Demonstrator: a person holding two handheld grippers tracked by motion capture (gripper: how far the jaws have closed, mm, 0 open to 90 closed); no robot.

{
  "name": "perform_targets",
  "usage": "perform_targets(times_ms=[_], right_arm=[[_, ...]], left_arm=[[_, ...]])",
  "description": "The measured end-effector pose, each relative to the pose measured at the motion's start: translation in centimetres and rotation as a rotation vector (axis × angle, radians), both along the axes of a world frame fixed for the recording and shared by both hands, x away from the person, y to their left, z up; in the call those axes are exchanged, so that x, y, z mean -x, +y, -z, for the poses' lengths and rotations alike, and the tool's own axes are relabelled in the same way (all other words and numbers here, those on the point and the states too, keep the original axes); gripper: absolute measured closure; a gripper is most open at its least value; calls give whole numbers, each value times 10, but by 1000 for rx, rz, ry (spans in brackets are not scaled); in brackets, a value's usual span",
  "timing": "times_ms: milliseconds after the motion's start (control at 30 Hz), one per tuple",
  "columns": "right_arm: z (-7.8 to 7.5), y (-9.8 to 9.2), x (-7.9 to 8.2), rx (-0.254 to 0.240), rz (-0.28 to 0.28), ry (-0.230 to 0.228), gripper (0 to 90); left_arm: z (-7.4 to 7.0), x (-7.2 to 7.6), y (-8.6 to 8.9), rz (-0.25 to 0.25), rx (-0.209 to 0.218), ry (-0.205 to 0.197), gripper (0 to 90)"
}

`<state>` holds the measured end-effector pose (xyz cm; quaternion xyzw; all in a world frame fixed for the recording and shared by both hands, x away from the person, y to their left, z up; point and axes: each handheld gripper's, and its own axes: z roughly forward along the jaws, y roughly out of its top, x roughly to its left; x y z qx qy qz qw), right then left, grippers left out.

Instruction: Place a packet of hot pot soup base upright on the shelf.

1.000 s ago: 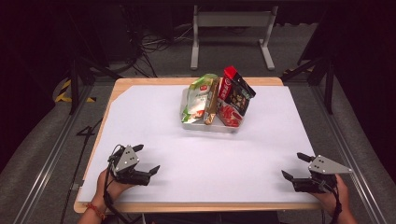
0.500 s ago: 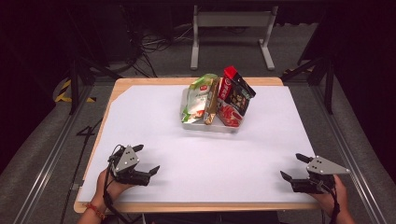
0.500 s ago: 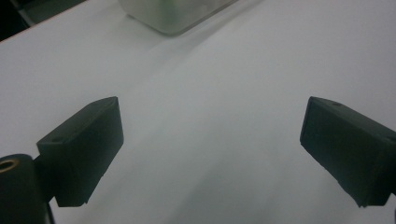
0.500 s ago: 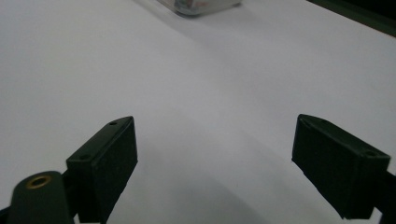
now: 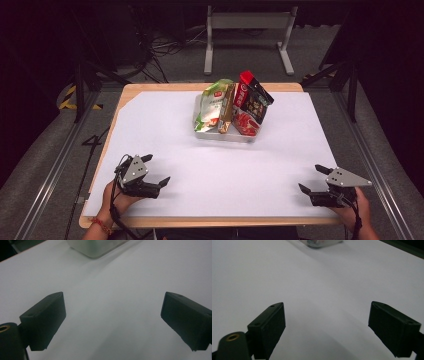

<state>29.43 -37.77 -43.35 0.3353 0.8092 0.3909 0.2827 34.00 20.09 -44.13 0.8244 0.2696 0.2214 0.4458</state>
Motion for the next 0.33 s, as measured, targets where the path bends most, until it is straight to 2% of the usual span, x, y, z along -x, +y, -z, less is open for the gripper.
perform_targets(times_ms=[333], right_arm=[[-2,5,0,-6,0,-13,147]], left_arm=[[0,0,1,-5,3,1,67]])
